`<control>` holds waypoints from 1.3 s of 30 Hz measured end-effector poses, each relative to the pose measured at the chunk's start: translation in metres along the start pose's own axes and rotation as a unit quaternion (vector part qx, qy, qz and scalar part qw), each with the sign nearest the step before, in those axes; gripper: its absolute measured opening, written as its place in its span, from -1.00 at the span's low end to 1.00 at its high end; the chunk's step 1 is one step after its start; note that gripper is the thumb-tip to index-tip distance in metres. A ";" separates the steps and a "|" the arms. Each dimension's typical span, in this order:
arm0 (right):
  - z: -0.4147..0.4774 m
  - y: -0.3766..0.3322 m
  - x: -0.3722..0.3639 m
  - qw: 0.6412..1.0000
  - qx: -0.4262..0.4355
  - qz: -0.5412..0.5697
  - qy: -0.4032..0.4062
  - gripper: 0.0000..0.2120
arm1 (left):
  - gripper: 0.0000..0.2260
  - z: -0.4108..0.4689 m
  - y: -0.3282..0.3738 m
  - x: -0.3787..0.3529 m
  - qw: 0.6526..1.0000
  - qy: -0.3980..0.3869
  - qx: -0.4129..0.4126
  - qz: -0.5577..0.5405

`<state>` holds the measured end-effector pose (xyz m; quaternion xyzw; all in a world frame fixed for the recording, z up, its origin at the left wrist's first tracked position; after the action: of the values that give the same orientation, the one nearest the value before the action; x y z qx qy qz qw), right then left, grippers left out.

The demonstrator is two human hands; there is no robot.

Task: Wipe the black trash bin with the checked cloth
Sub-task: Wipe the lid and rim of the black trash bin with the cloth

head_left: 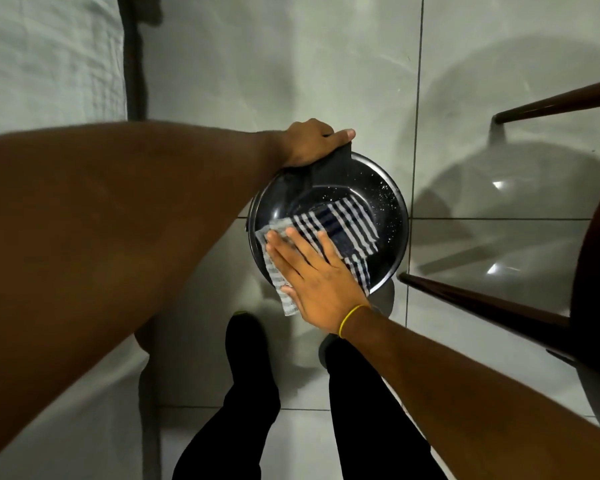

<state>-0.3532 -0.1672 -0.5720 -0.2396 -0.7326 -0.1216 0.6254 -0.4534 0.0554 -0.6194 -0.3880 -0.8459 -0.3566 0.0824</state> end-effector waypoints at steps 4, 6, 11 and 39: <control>0.038 0.003 0.008 0.999 0.039 0.003 0.013 -0.26 | -0.44 0.005 0.000 0.000 1.000 -0.012 -0.009 -0.005; 0.054 0.007 0.012 0.999 0.015 0.018 0.030 -0.28 | -0.47 0.010 0.001 0.001 1.000 -0.026 -0.016 0.008; 0.077 0.031 0.023 0.976 -0.184 0.080 0.082 -0.30 | -0.47 0.021 0.006 -0.001 0.997 -0.071 -0.027 0.032; 0.046 -0.014 0.004 0.999 0.035 0.016 0.007 -0.31 | -0.51 0.033 0.012 -0.015 0.967 0.014 -0.075 0.245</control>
<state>-0.4002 -0.1569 -0.5753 -0.2280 -0.7282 -0.0873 0.6404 -0.4305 0.0736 -0.6434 -0.5832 -0.6946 -0.3936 0.1497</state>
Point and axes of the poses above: each hand's wrist, its own z-axis towards the middle knuckle, its own x-axis out of the back of the hand, y = z × x, the point moved 9 cm from there along z, towards the middle knuckle, and after that the axes turned 3 degrees about -z, right-handed, at the moved point
